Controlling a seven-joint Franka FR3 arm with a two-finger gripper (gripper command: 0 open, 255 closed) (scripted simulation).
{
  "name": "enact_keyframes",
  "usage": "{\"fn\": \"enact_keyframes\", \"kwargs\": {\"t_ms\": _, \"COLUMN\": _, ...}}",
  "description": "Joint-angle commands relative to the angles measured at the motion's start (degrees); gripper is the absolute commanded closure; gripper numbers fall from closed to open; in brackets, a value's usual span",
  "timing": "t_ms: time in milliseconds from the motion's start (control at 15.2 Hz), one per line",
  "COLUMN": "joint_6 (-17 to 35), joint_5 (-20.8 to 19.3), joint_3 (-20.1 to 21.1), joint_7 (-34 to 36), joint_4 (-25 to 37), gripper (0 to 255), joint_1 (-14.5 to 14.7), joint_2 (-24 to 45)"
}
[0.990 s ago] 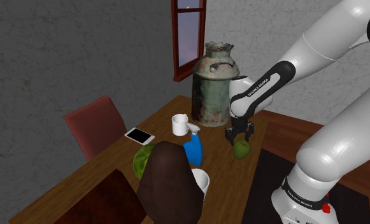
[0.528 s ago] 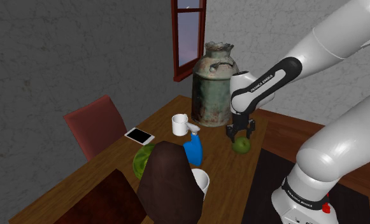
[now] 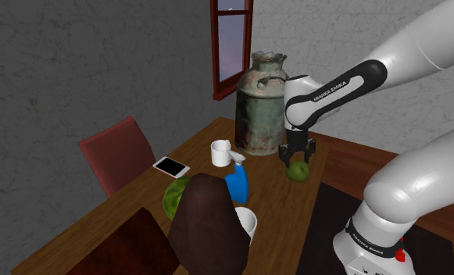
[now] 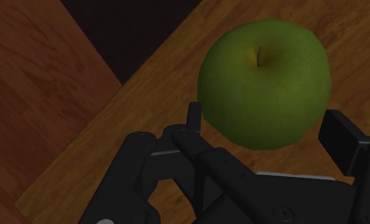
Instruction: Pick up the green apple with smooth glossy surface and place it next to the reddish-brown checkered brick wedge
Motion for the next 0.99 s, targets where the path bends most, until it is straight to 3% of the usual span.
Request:
{"fn": "enact_keyframes", "kwargs": {"t_ms": 0, "joint_6": -2.05, "joint_5": 0.06, "joint_3": -0.01, "joint_7": -0.17, "joint_4": 0.81, "gripper": 255, "joint_1": -0.01, "joint_2": -1.19}}
{"fn": "enact_keyframes", "kwargs": {"t_ms": 924, "joint_6": -15.64, "joint_5": 0.60, "joint_3": 0.24, "joint_7": -0.83, "joint_4": 7.20, "gripper": 255, "joint_1": 0.17, "joint_2": -8.41}}
